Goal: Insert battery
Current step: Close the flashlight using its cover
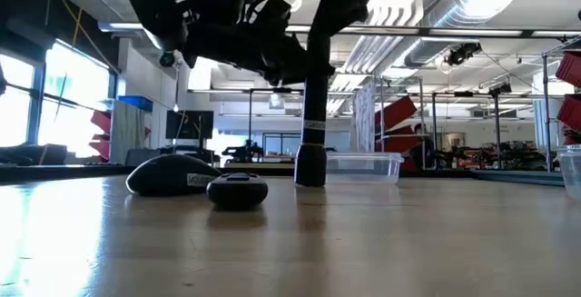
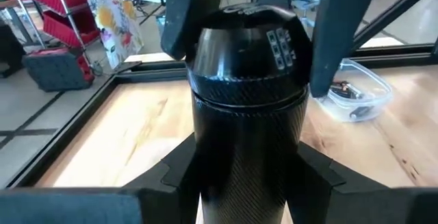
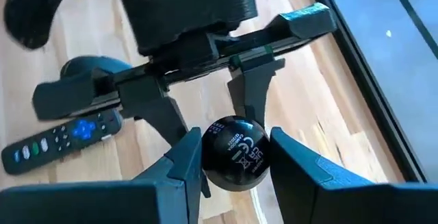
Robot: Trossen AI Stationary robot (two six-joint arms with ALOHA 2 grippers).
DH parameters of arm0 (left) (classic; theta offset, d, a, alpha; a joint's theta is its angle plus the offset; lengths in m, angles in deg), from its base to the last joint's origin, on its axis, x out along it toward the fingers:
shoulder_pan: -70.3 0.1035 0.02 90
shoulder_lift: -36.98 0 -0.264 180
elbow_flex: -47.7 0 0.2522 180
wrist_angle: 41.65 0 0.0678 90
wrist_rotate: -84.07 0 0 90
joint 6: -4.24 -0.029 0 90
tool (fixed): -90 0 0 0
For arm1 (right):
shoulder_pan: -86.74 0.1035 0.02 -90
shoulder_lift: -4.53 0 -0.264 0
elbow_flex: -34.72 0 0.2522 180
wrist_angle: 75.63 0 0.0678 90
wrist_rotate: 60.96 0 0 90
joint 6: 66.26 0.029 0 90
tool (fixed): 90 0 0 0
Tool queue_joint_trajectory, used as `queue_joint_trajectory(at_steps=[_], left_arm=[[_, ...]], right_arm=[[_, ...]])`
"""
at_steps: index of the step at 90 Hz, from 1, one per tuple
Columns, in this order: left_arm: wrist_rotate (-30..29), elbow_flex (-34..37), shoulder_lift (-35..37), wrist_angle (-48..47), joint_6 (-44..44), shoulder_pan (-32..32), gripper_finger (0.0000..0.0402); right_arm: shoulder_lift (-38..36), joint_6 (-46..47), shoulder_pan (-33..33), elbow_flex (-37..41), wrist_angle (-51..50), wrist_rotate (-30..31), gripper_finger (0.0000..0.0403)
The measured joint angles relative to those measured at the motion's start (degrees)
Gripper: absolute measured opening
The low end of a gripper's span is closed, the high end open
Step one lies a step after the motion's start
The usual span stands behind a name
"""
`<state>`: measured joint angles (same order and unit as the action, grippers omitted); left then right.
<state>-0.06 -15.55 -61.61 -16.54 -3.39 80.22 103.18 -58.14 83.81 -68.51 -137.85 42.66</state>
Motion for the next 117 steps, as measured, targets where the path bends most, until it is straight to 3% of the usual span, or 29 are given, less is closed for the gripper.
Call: queue_joint_trajectory(at_steps=[33, 117], left_arm=[[0.60, -0.04, 0.07, -0.44, 3.98, 0.59, 0.0142], [1.23, -0.48, 0.31, -2.64, 1.78, 0.28, 0.0140]], right_arm=[[0.22, 7.44, 0.01, 0.17, 0.52, 2.33, 0.0130], [-3.23, -3.84, 0.33, 0.48, 1.58, -0.79, 0.0131]])
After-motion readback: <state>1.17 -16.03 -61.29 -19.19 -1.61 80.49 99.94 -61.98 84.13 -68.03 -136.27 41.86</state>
